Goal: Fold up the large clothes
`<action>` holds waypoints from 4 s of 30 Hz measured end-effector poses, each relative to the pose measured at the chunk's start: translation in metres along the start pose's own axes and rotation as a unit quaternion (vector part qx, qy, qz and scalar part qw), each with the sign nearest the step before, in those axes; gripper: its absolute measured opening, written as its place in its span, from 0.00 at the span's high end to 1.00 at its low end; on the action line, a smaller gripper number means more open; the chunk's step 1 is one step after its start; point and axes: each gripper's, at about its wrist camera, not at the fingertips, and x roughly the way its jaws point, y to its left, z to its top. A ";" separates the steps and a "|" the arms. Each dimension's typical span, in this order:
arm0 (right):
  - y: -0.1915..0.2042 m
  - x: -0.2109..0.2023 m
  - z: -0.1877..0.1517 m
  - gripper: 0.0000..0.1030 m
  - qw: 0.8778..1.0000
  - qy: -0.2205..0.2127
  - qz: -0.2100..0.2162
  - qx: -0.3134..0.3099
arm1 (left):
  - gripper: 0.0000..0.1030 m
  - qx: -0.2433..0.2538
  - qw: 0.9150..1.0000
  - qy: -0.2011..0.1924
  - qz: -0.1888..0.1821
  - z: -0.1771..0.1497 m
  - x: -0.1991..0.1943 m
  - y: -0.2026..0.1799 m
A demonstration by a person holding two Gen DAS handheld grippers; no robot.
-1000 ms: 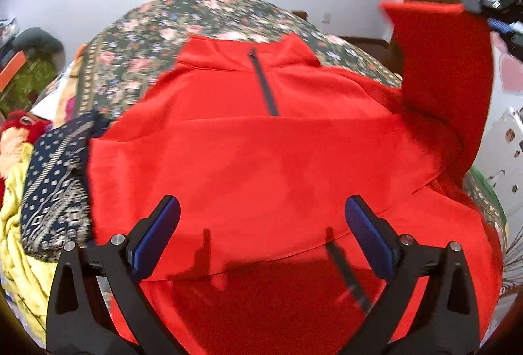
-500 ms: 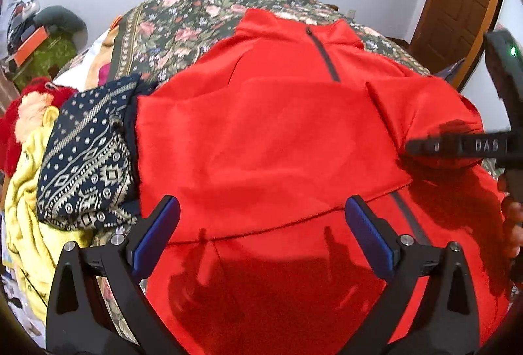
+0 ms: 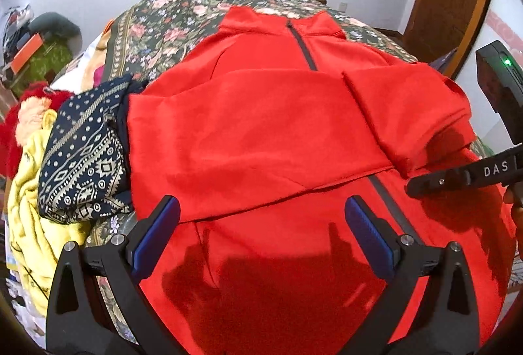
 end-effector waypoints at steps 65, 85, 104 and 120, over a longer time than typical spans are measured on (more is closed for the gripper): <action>-0.135 -0.143 -0.044 0.90 0.965 -0.230 -0.124 0.037 | 0.96 0.113 0.980 -0.161 -0.006 0.175 -0.014 -0.132; -0.067 -0.032 0.040 0.90 0.925 -0.165 -0.311 -0.140 | 0.95 -0.097 0.995 -0.017 -0.005 0.039 0.051 0.104; -0.064 -0.027 0.037 0.76 0.918 -0.159 -0.334 -0.144 | 0.47 -0.136 0.988 0.063 0.044 -0.054 0.055 0.143; -0.086 -0.098 0.033 0.06 0.954 -0.190 -0.222 -0.073 | 0.23 -0.052 0.997 0.011 0.054 0.009 0.008 0.105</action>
